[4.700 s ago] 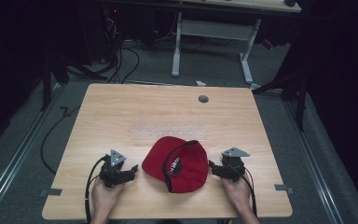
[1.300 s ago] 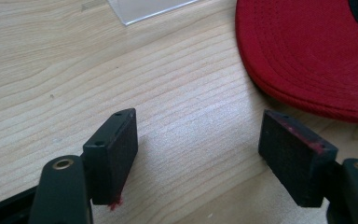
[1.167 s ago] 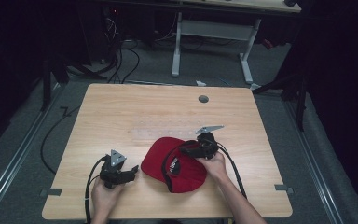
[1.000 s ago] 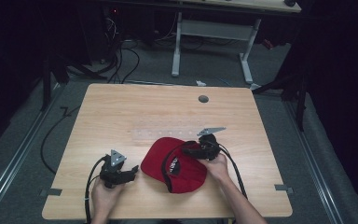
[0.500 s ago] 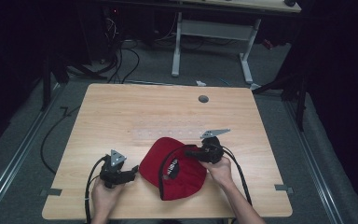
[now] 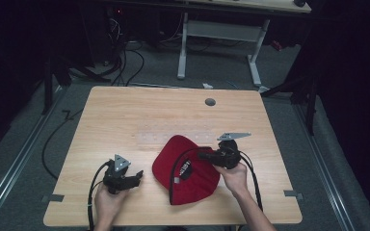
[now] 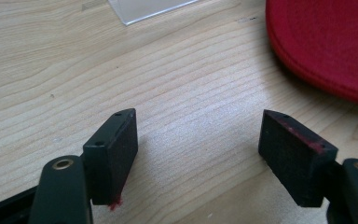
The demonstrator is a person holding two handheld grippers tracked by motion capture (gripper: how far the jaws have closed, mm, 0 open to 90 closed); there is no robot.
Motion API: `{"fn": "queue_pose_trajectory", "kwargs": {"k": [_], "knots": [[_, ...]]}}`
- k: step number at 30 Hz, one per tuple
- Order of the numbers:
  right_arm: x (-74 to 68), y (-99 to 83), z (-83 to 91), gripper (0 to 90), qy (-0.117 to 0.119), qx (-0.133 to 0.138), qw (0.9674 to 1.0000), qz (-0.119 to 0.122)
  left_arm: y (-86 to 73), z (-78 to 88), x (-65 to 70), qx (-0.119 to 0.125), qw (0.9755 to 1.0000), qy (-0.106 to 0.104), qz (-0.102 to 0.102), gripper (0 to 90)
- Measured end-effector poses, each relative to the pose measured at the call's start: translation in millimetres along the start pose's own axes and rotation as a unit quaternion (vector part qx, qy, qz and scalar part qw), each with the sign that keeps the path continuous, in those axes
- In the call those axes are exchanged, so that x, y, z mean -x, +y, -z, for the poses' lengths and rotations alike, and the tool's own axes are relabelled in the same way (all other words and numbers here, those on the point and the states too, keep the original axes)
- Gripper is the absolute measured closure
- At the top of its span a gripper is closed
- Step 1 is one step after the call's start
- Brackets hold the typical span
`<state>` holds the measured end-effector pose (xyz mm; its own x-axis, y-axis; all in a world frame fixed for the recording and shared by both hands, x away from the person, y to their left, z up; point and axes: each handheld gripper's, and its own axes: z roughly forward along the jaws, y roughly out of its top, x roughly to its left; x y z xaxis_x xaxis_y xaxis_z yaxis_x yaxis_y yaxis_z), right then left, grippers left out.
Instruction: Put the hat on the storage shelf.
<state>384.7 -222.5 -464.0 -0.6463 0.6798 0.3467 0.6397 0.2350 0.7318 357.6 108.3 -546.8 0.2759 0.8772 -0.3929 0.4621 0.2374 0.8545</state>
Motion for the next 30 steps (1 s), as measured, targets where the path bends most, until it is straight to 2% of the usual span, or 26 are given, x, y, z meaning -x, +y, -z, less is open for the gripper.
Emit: {"fn": "queue_pose_trajectory", "kwargs": {"k": [7,10,11,14,15,16,19,21,22,24,30], "knots": [[1.5,1.3,16.2,82.8,-0.021,0.012,0.9996,-0.015,-0.3,0.2,0.4,0.001,1.0000,0.001,-0.002,28.8],[1.7,1.6,20.7,82.8,-0.026,0.014,0.9994,-0.017,-1.3,0.7,1.8,0.005,0.9999,0.000,-0.010,29.7],[1.8,2.0,25.9,82.8,-0.032,0.018,0.9991,-0.019,-2.4,1.2,3.1,0.007,0.9998,-0.001,-0.019,29.8],[1.8,2.1,29.9,82.8,-0.035,0.022,0.9988,-0.025,-3.0,2.3,5.2,0.006,0.9997,-0.005,-0.021,29.4],[2.2,2.3,31.5,82.8,-0.036,0.025,0.9987,-0.025,-2.9,3.3,6.8,0.007,0.9997,-0.011,-0.019,29.0],[2.2,2.8,34.6,82.8,-0.036,0.028,0.9983,-0.035,-0.1,6.4,10.6,0.010,0.9995,-0.028,-0.006,29.2],[2.4,4.6,36.8,82.7,-0.034,0.035,0.9979,-0.043,2.8,9.3,14.5,0.013,0.9991,-0.039,-0.006,28.5],[1.3,6.5,37.9,82.7,-0.032,0.036,0.9977,-0.047,6.7,15.7,23.8,0.025,0.9976,-0.064,-0.011,27.6],[0.7,7.3,38.2,82.7,-0.033,0.036,0.9977,-0.047,6.7,15.7,23.8,0.025,0.9976,-0.064,-0.011,27.5],[-1.7,9.8,39.4,82.7,-0.034,0.036,0.9977,-0.047,7.8,21.4,33.5,0.036,0.9956,-0.083,-0.023,27.5],[-5.2,15.4,39.3,82.6,-0.027,0.038,0.9978,-0.046,7.6,24.0,47.4,0.030,0.9940,-0.100,-0.034,27.1]]}}
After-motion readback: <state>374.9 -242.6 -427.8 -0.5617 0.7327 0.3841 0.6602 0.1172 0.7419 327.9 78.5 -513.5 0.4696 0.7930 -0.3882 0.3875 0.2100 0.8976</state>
